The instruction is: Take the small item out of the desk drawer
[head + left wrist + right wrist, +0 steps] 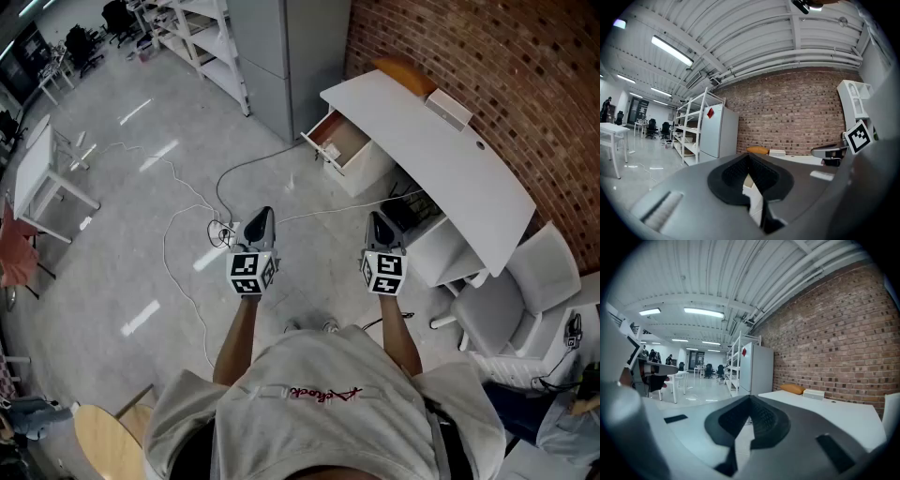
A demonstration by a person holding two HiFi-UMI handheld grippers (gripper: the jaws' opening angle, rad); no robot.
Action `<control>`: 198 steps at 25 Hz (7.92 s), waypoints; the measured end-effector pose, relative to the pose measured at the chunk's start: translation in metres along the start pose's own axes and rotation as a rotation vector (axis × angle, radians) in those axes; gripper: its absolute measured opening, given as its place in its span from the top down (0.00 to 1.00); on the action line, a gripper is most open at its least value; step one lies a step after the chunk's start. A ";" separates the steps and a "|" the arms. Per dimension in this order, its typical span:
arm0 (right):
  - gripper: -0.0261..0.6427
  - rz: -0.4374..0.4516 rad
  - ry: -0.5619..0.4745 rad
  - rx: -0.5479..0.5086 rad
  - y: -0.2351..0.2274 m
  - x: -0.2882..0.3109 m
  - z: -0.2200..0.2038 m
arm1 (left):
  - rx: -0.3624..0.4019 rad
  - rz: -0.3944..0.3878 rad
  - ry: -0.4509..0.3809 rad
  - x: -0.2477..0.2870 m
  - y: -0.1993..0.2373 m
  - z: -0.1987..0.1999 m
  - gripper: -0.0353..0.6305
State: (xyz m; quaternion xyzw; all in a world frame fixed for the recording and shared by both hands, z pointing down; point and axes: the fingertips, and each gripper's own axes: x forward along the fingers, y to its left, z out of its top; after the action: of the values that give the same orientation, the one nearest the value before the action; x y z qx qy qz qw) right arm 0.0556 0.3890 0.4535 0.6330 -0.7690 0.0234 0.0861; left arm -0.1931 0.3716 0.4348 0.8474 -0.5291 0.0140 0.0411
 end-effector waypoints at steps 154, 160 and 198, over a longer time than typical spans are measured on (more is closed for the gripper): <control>0.94 0.279 0.060 -0.019 -0.199 0.606 0.035 | 0.008 0.083 0.122 0.615 0.148 -0.005 0.94; 0.94 0.297 0.089 -0.013 -0.190 0.615 0.021 | -0.005 0.091 0.175 0.614 0.155 -0.030 0.94; 0.94 0.200 0.509 0.089 -0.111 0.613 -0.203 | -0.205 -0.083 0.446 0.615 0.187 -0.234 0.94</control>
State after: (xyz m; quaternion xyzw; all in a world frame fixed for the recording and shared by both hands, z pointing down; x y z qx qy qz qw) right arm 0.0718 -0.1977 0.7441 0.5308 -0.7795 0.2238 0.2461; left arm -0.0863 -0.2415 0.7197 0.8358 -0.4702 0.1452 0.2434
